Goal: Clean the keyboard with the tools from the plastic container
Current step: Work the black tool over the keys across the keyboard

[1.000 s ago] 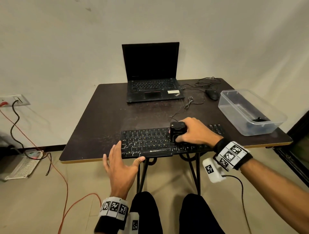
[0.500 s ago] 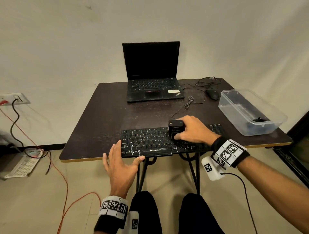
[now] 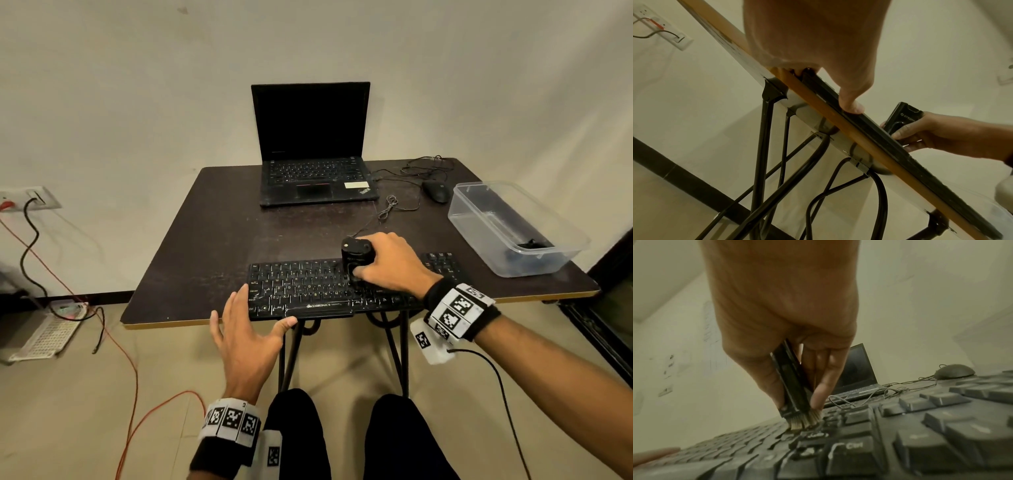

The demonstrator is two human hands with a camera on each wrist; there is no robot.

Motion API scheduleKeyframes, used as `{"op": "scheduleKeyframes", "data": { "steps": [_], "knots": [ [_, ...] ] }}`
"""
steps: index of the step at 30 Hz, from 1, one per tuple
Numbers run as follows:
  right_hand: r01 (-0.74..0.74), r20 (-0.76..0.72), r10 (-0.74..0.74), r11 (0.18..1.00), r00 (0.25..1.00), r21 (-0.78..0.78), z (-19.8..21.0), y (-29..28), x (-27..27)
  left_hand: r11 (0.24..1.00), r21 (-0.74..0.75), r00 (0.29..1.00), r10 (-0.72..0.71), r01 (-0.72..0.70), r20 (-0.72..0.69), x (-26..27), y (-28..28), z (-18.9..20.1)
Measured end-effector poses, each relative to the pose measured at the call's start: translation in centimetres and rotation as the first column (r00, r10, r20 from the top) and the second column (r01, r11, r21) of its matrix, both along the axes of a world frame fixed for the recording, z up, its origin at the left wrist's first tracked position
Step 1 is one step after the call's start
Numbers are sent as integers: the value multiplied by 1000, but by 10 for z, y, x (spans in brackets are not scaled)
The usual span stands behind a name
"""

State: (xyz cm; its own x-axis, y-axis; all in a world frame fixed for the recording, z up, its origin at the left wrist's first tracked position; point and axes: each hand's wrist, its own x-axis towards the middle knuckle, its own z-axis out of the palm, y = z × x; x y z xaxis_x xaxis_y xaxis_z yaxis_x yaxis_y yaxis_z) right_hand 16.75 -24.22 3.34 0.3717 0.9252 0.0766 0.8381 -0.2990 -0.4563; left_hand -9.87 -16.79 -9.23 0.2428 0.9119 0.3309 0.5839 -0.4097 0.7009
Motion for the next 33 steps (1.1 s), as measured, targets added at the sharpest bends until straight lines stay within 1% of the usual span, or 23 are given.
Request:
{"op": "scheduleKeyframes", "data": {
  "steps": [4, 5, 8, 9, 11, 12, 13, 15, 16, 17, 19, 20, 21, 22, 24, 25, 26, 29, 30, 33],
  "knots": [
    [-84, -53, 80, 994, 995, -73, 1, 1, -6, 1000, 12, 1000, -6, 6, -8, -1, 0, 1],
    [-74, -58, 70, 995, 996, -70, 2, 2, -4, 1000, 12, 1000, -5, 6, -9, 0, 0, 1],
    [13, -30, -13, 1000, 999, 8, 3, 2, 0, 1000, 5, 1000, 2, -2, -19, 0, 1, 0],
    [-6, -31, 6, 1000, 999, 4, 2, 0, -2, 1000, 6, 1000, -1, 1, -22, 0, 0, 0],
    [-117, -50, 114, 991, 992, -59, 0, -2, -9, 1000, 11, 1000, -2, 2, -10, -1, 0, 0],
    [-147, -62, 142, 986, 988, -83, 0, -3, -11, 1000, 10, 1000, -2, 3, -12, 0, 0, 0],
    [-127, -71, 121, 988, 990, -84, 1, -2, -11, 1000, 5, 1000, -4, 4, -16, 0, -1, 0],
    [-12, -58, 10, 1000, 998, -29, 1, 0, -7, 1000, -4, 1000, 1, -1, -14, 0, -1, 1],
    [22, -44, -22, 1000, 999, -6, 1, 1, -6, 1000, -9, 1000, 0, 0, -10, 0, -1, 2],
    [12, -36, -12, 1000, 999, -8, -1, 0, -7, 1000, -15, 1000, -3, 3, -7, 0, -1, 3],
    [-89, -35, 87, 995, 996, -54, -2, -1, -14, 1000, -20, 1000, -2, 2, 3, 0, -1, 3],
    [-131, -64, 126, 988, 990, -81, -1, -2, -17, 1000, -24, 1000, -2, 2, 4, 0, -1, 3],
    [-142, -94, 133, 985, 987, -94, 0, -2, -17, 1000, -29, 1000, -2, 2, 5, 0, -1, 3],
    [-118, -98, 110, 989, 989, -87, 1, 0, -14, 1000, -30, 1000, 0, 0, 7, 0, -2, 3],
    [-33, -48, 31, 999, 998, -28, 3, 2, -9, 999, -32, 1000, 3, -3, 10, 0, -2, 3],
    [-15, -37, 15, 1000, 999, -13, 3, 2, -9, 999, -36, 1000, 4, -4, 12, 0, -2, 4],
    [-32, -43, 31, 999, 999, -20, 3, 2, -11, 999, -38, 1000, 4, -3, 16, 0, -2, 4],
    [-155, -99, 146, 984, 984, -84, 1, -1, -19, 999, -43, 999, 3, -1, 32, 1, -3, 5],
    [-146, -97, 138, 986, 986, -79, 2, -1, -17, 999, -43, 1000, 3, -2, 29, 0, -2, 5],
    [-32, -56, 31, 999, 998, -10, 2, 3, -9, 999, -40, 1000, 6, -5, 17, 0, -2, 4]
  ]
}}
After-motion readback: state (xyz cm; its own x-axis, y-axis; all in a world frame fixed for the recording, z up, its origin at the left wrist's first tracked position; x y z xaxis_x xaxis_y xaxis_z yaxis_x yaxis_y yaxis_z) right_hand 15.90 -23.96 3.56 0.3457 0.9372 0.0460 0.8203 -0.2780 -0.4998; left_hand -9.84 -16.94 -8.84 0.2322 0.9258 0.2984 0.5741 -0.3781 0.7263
